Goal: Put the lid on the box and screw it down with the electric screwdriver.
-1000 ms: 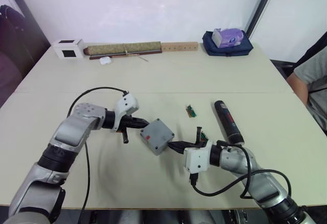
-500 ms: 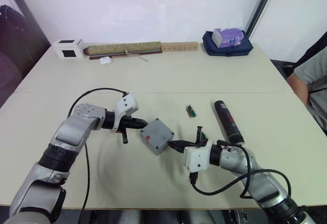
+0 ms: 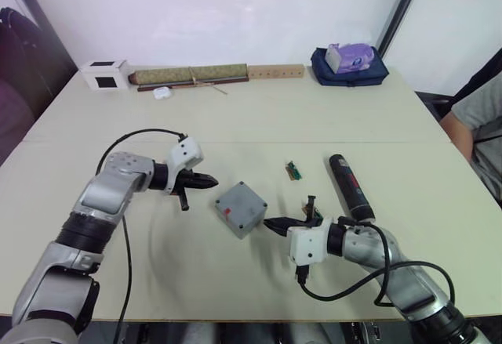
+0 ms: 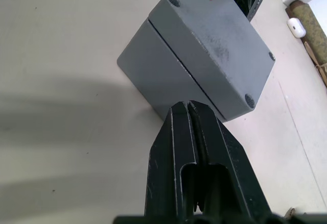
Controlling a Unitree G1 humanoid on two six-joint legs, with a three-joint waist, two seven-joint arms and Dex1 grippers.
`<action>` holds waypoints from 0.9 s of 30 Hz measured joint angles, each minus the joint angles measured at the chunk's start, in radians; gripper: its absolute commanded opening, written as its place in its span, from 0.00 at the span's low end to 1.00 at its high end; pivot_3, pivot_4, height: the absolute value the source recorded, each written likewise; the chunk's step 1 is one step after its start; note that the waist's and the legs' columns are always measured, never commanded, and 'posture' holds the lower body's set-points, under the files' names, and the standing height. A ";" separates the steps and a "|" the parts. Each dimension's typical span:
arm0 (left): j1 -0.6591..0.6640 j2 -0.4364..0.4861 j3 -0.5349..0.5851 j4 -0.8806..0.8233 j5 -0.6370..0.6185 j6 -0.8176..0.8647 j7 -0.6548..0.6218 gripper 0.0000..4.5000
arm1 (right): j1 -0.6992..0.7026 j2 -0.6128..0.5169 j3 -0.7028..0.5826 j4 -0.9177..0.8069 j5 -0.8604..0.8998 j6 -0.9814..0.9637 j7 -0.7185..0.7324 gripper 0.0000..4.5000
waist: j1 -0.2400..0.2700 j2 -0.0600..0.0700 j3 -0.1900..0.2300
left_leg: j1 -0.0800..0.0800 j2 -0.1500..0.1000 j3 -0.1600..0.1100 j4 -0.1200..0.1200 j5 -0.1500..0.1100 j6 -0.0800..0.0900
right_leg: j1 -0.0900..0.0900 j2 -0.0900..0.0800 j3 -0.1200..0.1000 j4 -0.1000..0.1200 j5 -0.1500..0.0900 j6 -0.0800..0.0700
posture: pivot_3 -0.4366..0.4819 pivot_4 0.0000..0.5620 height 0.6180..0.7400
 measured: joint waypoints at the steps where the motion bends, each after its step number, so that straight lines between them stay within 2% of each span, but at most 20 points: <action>1: 0.000 -0.002 0.000 -0.002 0.000 0.001 0.000 0.00 | -0.006 0.001 0.000 0.000 0.001 0.000 0.000 0.00 | 0.000 0.000 0.000 | 0.000 0.000 0.000 0.000 0.000 0.000 | 0.000 0.000 0.000 0.000 0.000 0.000 | 0.48 0.27 1.00; 15: 0.020 0.006 0.000 -0.102 -0.049 0.085 -0.015 0.00 | -0.036 0.035 0.019 -0.002 0.008 0.003 0.002 0.00 | -0.001 0.000 0.000 | 0.000 0.000 0.000 0.000 0.000 0.000 | 0.000 0.000 0.000 0.000 0.000 0.000 | 0.48 0.27 1.00; 27: 0.028 0.006 0.000 -0.090 -0.054 0.079 -0.014 0.00 | -0.024 0.021 0.021 0.003 0.000 0.003 0.012 0.00 | 0.000 0.000 0.000 | 0.000 0.000 0.000 0.000 0.000 0.000 | 0.000 0.000 0.000 0.000 0.000 0.000 | 0.48 0.27 1.00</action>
